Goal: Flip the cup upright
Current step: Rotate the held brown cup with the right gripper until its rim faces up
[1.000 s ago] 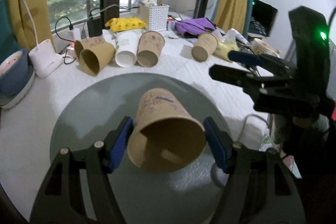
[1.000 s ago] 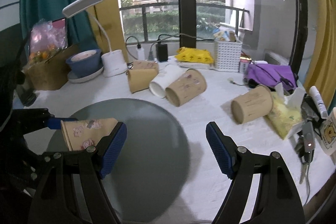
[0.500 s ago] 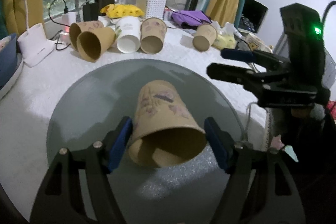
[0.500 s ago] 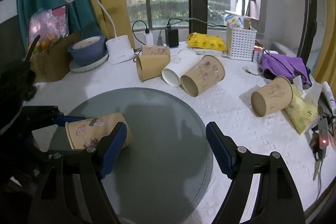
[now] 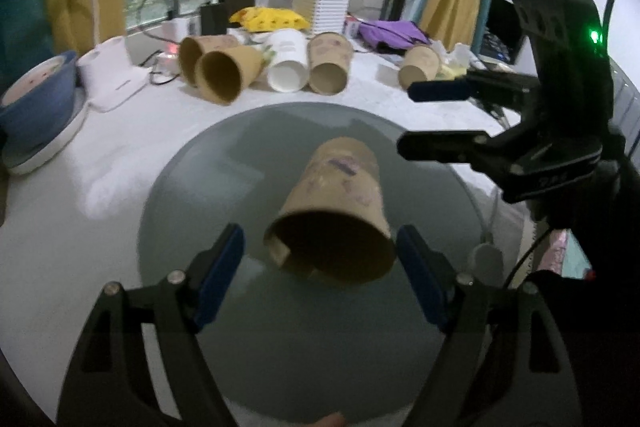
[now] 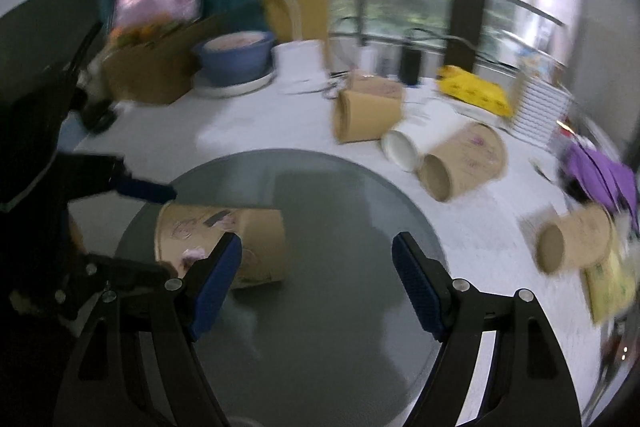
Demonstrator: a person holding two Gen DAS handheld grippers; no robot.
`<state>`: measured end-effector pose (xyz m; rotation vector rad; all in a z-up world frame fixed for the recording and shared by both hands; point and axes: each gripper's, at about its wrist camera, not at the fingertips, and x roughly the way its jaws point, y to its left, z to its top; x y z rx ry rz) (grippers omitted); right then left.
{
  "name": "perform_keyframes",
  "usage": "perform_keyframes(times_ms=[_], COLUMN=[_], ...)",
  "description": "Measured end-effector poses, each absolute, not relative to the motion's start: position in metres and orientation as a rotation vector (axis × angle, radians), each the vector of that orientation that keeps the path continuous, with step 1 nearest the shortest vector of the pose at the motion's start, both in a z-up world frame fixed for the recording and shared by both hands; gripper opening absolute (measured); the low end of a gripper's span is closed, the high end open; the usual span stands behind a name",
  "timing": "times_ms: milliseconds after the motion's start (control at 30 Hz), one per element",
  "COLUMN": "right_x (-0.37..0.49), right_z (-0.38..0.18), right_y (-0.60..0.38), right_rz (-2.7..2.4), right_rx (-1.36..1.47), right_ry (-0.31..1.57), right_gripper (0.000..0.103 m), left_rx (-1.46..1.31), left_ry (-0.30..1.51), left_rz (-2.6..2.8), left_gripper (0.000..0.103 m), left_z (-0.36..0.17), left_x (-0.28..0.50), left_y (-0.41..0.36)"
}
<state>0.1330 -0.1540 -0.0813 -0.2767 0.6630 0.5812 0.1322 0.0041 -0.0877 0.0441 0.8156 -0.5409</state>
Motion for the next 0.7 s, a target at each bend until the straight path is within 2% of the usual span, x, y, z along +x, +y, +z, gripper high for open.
perform_keyframes(times_ms=[300, 700], right_x=[0.149, 0.155], right_z=[-0.086, -0.103], right_y=[-0.084, -0.012], right_rz=[0.962, 1.132], right_rx=[-0.701, -1.138], right_ry=[0.702, 0.777], right_gripper=[0.080, 0.080], left_rx=[-0.091, -0.292], left_ry=[0.782, 0.735], left_rz=[-0.322, -0.093], left_gripper=[0.080, 0.080], left_z=[-0.086, -0.100], left_x=[0.108, 0.076], left_y=[0.048, 0.107])
